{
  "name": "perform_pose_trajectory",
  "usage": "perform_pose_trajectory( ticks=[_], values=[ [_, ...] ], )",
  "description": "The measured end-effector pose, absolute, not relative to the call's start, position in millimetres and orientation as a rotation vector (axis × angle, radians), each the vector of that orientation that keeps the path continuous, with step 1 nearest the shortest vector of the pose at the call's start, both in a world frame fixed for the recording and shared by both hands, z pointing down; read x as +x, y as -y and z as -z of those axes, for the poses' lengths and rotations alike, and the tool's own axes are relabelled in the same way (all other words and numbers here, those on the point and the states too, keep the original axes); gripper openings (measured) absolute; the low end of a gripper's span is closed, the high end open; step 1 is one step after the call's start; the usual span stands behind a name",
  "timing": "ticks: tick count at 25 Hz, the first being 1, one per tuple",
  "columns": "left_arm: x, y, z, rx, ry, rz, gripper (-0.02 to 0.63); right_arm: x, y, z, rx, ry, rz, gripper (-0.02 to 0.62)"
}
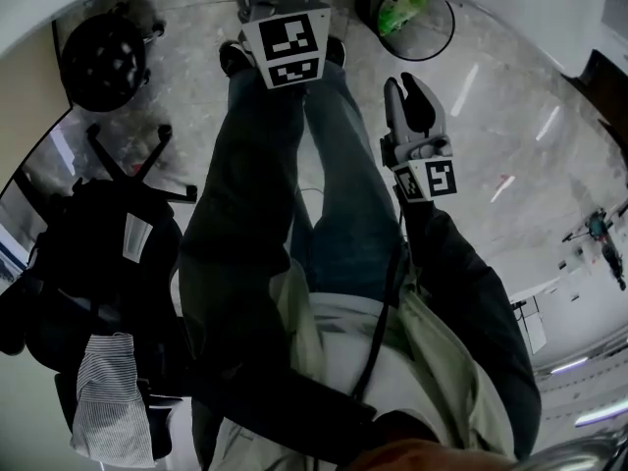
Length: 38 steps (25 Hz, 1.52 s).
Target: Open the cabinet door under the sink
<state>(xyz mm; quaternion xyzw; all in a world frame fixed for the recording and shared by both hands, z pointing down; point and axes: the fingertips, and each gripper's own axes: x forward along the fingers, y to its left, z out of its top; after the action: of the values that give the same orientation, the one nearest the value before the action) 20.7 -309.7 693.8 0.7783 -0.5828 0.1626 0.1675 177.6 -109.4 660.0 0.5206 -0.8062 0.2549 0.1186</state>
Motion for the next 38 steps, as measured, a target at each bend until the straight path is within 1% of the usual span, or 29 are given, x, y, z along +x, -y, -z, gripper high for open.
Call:
perform_pose_trajectory(
  ticks=[10,20,25,32,38],
  values=[
    [19,295,-693,2.220,1.643,-0.448,0.132,190,93,-670,1.508,2.338,-0.786,0.086],
    [12,236,-694,2.197,1.671,-0.453,0.132,171,86,-676,1.339,2.461,-0.828,0.086],
    [9,204,-691,2.184,1.670,-0.439,0.132,194,69,-697,1.286,2.422,-0.834,0.086],
    [2,160,-692,2.170,1.667,-0.412,0.132,225,34,-730,1.404,2.267,-0.955,0.086],
    [0,130,-694,2.166,1.631,-0.435,0.132,209,13,-730,1.426,2.256,-1.008,0.086]
  ],
)
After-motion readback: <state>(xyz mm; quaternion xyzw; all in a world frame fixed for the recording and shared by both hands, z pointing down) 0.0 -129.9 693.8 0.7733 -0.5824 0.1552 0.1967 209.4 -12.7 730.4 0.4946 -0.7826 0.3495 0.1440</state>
